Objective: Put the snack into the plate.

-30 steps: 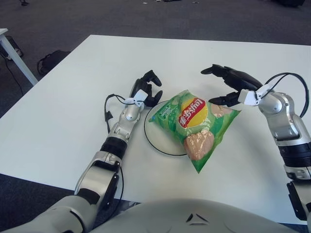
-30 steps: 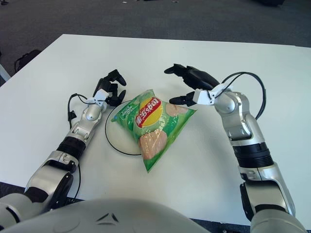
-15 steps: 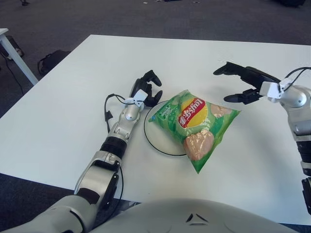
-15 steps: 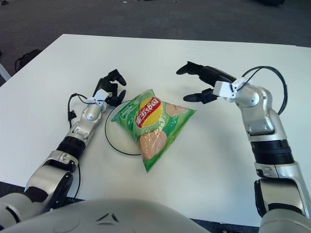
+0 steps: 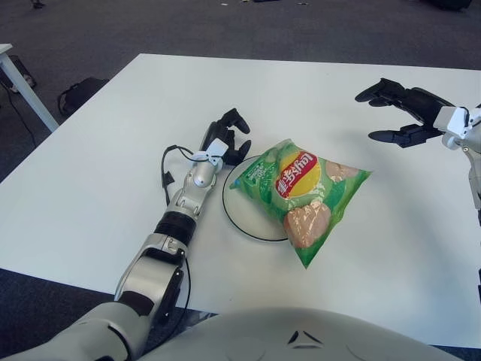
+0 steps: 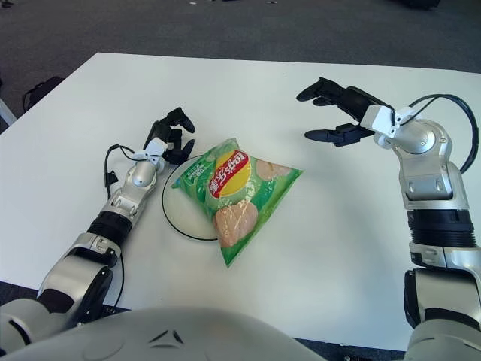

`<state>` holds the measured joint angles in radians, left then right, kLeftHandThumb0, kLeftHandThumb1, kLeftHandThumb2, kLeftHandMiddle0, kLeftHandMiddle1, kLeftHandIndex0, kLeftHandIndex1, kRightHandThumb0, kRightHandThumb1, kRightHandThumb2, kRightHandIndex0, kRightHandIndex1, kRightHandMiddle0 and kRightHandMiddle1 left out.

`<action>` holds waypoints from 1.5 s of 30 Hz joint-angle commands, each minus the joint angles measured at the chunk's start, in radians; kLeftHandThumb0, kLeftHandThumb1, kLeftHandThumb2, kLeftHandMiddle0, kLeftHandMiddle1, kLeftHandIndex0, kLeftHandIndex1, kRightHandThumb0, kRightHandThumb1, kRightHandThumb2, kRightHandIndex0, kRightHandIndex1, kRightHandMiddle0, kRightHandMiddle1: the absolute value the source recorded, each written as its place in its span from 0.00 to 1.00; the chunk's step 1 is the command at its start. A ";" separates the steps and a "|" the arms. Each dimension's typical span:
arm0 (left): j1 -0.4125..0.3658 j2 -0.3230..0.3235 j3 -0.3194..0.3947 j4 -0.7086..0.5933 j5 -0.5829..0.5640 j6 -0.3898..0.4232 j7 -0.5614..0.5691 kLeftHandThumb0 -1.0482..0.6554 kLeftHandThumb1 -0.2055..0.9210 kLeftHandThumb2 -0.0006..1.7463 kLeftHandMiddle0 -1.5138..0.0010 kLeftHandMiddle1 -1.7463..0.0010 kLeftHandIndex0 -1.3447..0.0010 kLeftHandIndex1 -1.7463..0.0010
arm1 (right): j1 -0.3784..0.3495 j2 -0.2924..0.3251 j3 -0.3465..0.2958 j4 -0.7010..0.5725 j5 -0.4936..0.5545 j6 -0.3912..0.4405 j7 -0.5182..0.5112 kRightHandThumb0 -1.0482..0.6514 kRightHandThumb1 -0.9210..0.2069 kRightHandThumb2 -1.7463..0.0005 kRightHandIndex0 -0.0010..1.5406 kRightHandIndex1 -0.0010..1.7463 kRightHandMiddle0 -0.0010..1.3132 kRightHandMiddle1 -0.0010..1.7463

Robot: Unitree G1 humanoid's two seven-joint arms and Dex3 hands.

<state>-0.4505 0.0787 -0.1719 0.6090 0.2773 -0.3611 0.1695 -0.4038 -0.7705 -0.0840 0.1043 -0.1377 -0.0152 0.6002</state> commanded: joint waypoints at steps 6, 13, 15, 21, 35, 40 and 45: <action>0.105 0.003 0.001 0.094 -0.015 0.017 -0.031 0.34 0.49 0.73 0.18 0.00 0.56 0.00 | 0.043 0.063 0.017 0.034 -0.069 -0.048 -0.154 0.15 0.21 0.63 0.02 0.46 0.00 0.59; 0.072 0.016 0.018 0.174 -0.028 -0.016 -0.020 0.34 0.49 0.73 0.19 0.00 0.56 0.00 | 0.075 0.157 -0.025 0.030 -0.051 0.056 -0.273 0.21 0.27 0.56 0.03 0.52 0.00 0.64; 0.062 0.020 0.023 0.201 -0.026 -0.025 -0.010 0.34 0.49 0.73 0.20 0.00 0.56 0.00 | 0.077 0.210 -0.059 0.047 0.005 0.110 -0.299 0.30 0.39 0.45 0.04 0.59 0.00 0.70; 0.044 0.020 0.035 0.249 -0.030 -0.045 -0.002 0.34 0.48 0.74 0.22 0.00 0.56 0.00 | 0.067 0.323 -0.142 0.076 0.139 0.191 -0.360 0.38 0.47 0.36 0.05 0.66 0.00 0.77; 0.059 0.014 0.063 0.226 -0.079 -0.047 -0.046 0.34 0.50 0.73 0.23 0.00 0.57 0.00 | 0.091 0.417 -0.189 0.115 0.220 0.167 -0.435 0.47 0.39 0.30 0.16 0.78 0.00 0.90; 0.062 0.017 0.068 0.219 -0.083 -0.045 -0.057 0.34 0.50 0.72 0.23 0.00 0.57 0.00 | 0.098 0.428 -0.181 0.111 0.216 0.166 -0.448 0.48 0.40 0.29 0.17 0.80 0.00 0.91; 0.063 0.020 0.079 0.224 -0.103 -0.062 -0.087 0.34 0.51 0.72 0.23 0.00 0.57 0.00 | 0.132 0.476 -0.154 0.118 0.201 0.140 -0.481 0.65 0.23 0.47 0.18 0.89 0.00 0.91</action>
<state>-0.5142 0.0942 -0.0919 0.7568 0.1811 -0.4314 0.1111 -0.2983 -0.3327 -0.2549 0.2101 0.0650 0.1468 0.1393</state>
